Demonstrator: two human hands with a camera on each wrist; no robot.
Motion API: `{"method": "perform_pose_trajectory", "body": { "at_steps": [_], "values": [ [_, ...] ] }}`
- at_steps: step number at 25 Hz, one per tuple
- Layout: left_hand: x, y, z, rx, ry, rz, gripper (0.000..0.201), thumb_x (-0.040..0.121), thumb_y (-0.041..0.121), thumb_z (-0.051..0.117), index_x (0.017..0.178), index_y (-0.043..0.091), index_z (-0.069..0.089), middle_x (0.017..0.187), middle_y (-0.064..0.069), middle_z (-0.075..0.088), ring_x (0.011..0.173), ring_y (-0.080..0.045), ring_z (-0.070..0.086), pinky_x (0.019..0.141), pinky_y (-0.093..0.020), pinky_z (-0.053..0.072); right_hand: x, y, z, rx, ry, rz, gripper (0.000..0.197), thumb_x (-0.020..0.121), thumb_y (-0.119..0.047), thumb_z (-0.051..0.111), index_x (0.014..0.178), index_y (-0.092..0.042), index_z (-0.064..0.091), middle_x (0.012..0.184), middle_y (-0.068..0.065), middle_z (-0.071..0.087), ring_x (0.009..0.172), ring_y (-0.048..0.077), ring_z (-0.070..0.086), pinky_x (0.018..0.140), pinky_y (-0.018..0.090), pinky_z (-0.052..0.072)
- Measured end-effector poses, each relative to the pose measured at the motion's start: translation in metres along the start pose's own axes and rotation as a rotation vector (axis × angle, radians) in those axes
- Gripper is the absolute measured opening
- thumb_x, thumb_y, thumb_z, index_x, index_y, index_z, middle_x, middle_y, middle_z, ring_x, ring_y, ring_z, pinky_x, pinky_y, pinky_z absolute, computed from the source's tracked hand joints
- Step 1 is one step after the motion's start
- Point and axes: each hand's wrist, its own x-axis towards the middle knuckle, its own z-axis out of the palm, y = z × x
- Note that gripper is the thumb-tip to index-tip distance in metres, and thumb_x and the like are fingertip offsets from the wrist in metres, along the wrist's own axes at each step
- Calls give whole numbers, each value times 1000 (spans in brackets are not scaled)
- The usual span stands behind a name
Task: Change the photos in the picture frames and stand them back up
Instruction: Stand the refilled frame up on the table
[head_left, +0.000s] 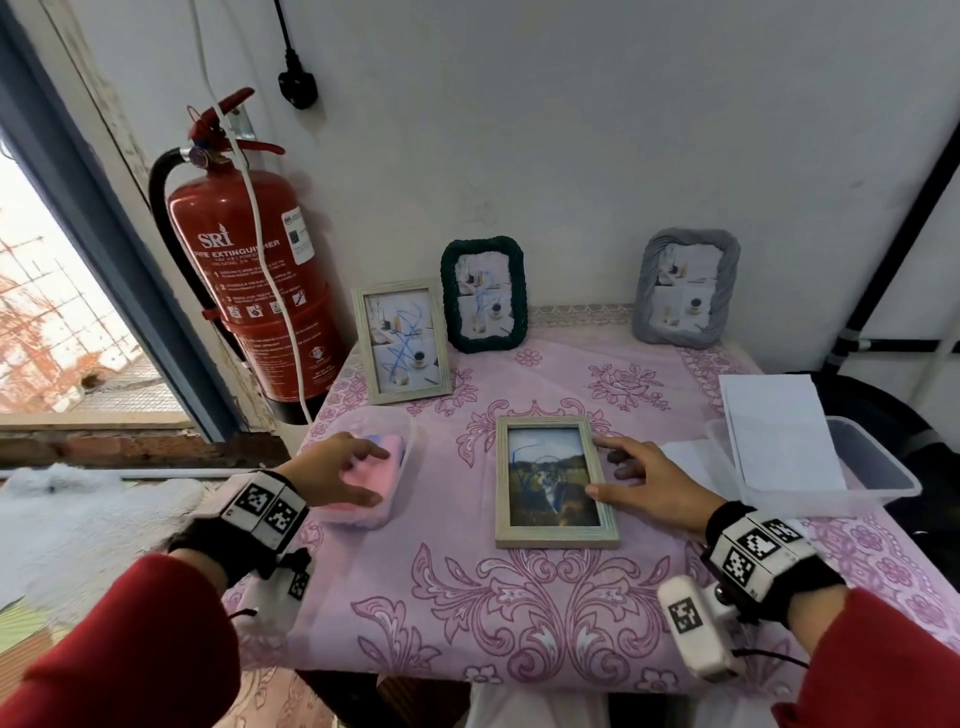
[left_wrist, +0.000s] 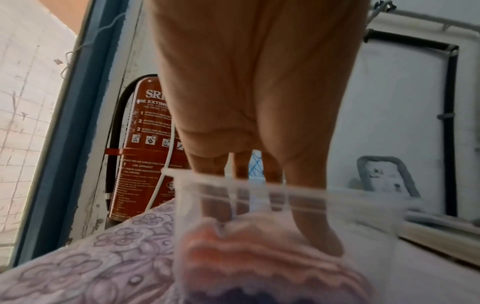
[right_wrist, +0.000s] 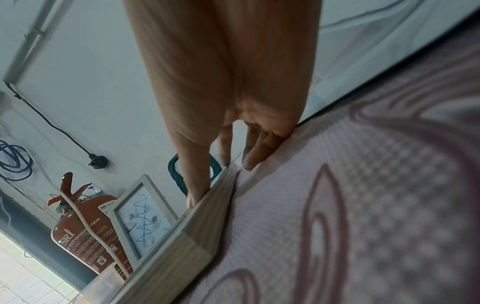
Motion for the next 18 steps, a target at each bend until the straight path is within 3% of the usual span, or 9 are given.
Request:
{"method": "perform_pose_trajectory", "body": {
  "at_steps": [5, 9, 13, 16, 18],
  "values": [
    [7, -1, 6, 20, 56, 19, 58, 76, 27, 75, 128, 27, 49, 113, -3, 43, 95, -15, 48, 92, -24, 42, -2, -2, 0, -6, 2, 2, 66, 78, -24, 74, 136, -22, 44, 123, 12, 42, 112, 22, 49, 97, 25, 43],
    [9, -2, 7, 50, 107, 9, 50, 77, 31, 72, 124, 29, 54, 112, -3, 53, 96, -15, 54, 86, -22, 42, -2, -2, 0, 4, 5, 5, 66, 78, -23, 74, 136, -22, 44, 124, 13, 41, 113, 22, 49, 99, 27, 43],
    [9, 1, 7, 9, 242, -6, 39, 79, 20, 68, 116, 25, 61, 107, -5, 62, 96, -18, 57, 78, -22, 38, -4, -3, 0, 6, 6, 4, 65, 78, -24, 74, 136, -23, 44, 123, 13, 41, 111, 21, 49, 95, 23, 42],
    [5, 8, -4, -103, 402, 36, 36, 80, 14, 65, 116, 19, 63, 105, -5, 65, 90, -16, 58, 78, -24, 43, -4, -4, 1, 9, 8, 7, 66, 78, -24, 74, 136, -23, 44, 122, 12, 41, 111, 20, 48, 92, 20, 40],
    [3, 19, -16, -126, 546, 78, 37, 83, 14, 64, 120, 18, 61, 107, -5, 63, 87, -14, 57, 73, -17, 43, -4, -4, 1, 19, 10, 9, 66, 78, -23, 74, 136, -23, 44, 122, 13, 40, 111, 20, 48, 91, 19, 39]
  ]
}}
